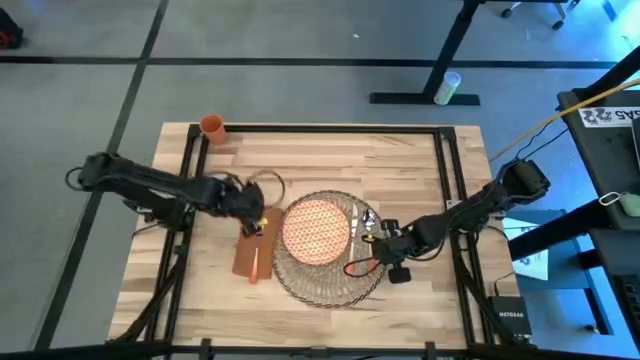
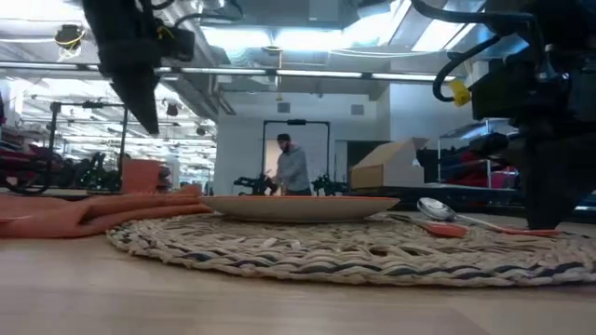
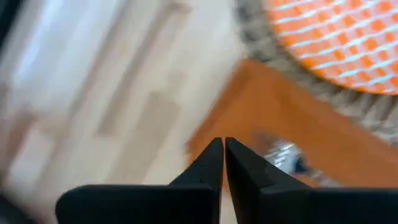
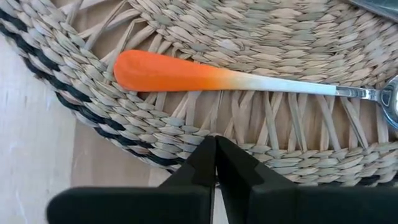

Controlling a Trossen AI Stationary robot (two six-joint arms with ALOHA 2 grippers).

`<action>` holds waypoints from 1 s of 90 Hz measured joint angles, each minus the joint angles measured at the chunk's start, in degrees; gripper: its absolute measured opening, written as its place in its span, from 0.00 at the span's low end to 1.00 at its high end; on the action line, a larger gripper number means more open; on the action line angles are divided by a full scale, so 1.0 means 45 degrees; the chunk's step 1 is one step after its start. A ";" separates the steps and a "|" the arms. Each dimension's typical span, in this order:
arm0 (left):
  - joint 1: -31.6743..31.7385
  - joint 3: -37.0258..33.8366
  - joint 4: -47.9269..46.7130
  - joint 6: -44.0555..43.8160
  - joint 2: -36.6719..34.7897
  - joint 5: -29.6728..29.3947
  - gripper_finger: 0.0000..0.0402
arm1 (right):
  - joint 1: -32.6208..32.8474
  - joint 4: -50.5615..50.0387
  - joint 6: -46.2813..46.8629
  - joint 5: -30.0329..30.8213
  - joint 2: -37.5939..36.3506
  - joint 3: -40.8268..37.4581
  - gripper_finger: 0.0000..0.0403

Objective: Set table place
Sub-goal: Move the orange cup to the top right of the brown table mat

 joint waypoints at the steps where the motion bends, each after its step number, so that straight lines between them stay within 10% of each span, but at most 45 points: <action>1: 0.0138 0.0043 -0.0160 0.0085 -0.0075 -0.0001 0.00 | 0.0000 -0.0001 -0.0001 0.0033 0.0000 0.0000 0.00; 53: 0.9721 0.1144 -0.1138 0.7994 -0.0638 -0.0610 0.00 | -0.0005 0.0025 -0.0005 0.0474 0.0000 -0.0005 0.00; 90: 1.1939 0.1154 0.0522 1.0895 0.1374 -0.0088 0.13 | -0.0003 0.0098 -0.0003 0.0508 0.0000 -0.0005 0.00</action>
